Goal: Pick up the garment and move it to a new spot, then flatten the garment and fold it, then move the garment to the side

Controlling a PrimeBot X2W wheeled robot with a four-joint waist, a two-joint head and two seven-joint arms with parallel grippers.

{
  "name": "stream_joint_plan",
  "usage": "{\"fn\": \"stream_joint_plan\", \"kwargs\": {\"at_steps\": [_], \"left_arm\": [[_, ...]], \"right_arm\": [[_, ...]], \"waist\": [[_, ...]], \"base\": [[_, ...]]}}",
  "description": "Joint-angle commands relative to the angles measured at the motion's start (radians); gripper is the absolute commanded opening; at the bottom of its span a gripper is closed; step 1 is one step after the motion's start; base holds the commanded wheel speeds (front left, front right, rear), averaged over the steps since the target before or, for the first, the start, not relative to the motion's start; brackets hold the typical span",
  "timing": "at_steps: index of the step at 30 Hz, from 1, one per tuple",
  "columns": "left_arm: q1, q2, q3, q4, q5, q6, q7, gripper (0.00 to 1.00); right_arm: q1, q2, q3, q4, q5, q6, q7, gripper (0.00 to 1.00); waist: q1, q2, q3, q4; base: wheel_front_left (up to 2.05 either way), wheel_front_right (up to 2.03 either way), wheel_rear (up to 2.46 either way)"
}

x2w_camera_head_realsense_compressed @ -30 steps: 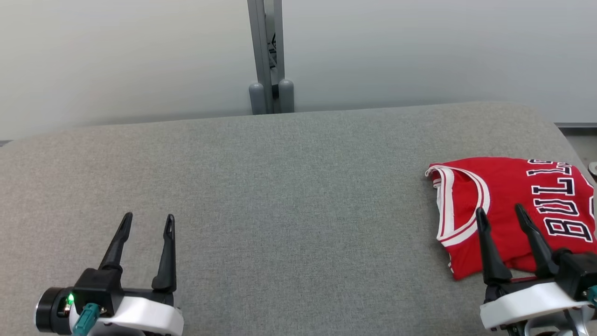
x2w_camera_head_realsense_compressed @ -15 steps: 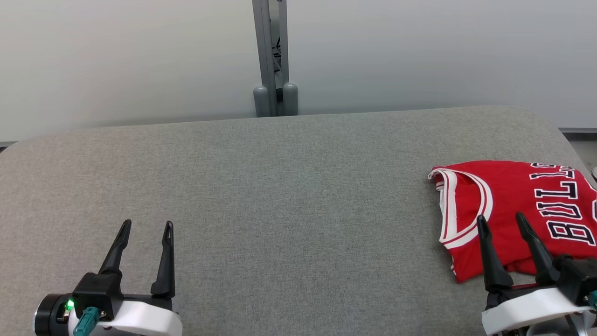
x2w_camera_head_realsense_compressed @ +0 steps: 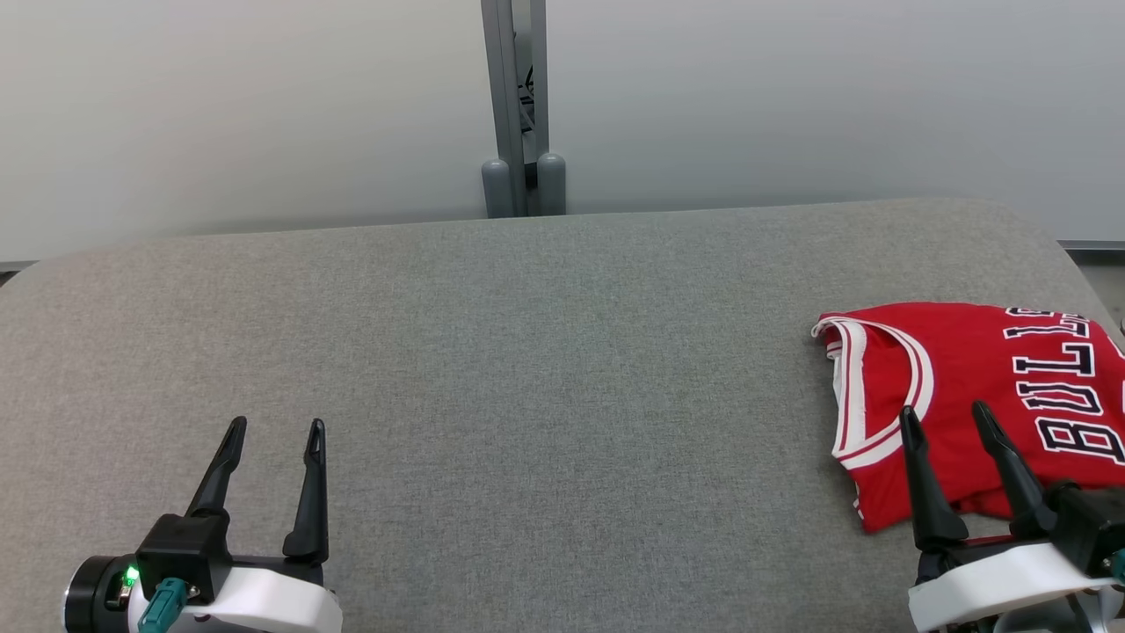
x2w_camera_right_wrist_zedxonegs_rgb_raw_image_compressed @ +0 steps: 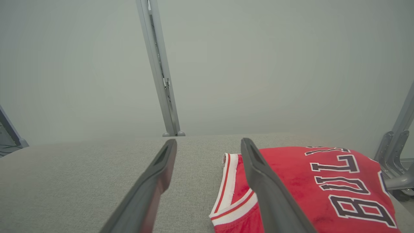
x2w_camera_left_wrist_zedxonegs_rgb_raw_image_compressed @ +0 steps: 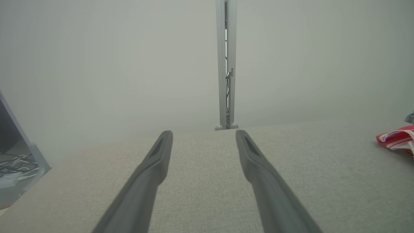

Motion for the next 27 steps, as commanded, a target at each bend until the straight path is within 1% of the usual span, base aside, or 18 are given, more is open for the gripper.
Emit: {"fn": "stream_joint_plan", "kwargs": {"at_steps": [1, 16, 17, 20, 25, 27], "left_arm": [[-0.009, 0.006, -0.001, 0.002, -0.006, 0.006, 0.001, 1.0], [-0.019, 0.008, -0.007, 0.007, -0.014, 0.014, -0.002, 1.0], [-0.004, 0.004, -0.007, 0.005, -0.013, 0.007, 0.0, 0.0], [0.012, -0.01, -0.015, 0.024, -0.017, 0.006, 0.0, 0.0], [0.028, -0.025, -0.006, 0.007, -0.106, -0.015, -0.001, 0.0], [0.03, -0.028, -0.004, 0.005, -0.123, -0.02, -0.001, 0.0]], "right_arm": [[0.007, -0.003, -0.004, -0.005, 0.006, 0.0, 0.0, 1.0], [0.007, -0.003, -0.009, -0.013, 0.017, 0.0, 0.004, 1.0], [0.0, 0.0, -0.004, -0.008, 0.015, 0.0, 0.001, 0.0], [0.009, 0.008, 0.001, 0.016, 0.018, 0.0, 0.002, 0.0], [0.013, -0.004, -0.004, 0.016, 0.13, 0.0, 0.023, 0.0], [0.012, -0.007, -0.006, 0.018, 0.153, 0.0, 0.027, 0.0]], "waist": [[0.0, 0.0, -0.001, 0.001], [0.0, 0.0, 0.007, 0.001], [0.0, 0.0, 0.007, 0.001], [0.0, 0.0, 0.007, 0.001], [0.0, 0.0, 0.007, 0.003], [0.0, 0.0, 0.007, 0.003]], "base": [[0.0, 0.0, 0.0], [0.0, 0.0, 0.0], [0.0, 0.0, 0.0], [0.0, 0.0, 0.0], [0.0, 0.0, 0.0], [0.0, 0.0, 0.0]]}}
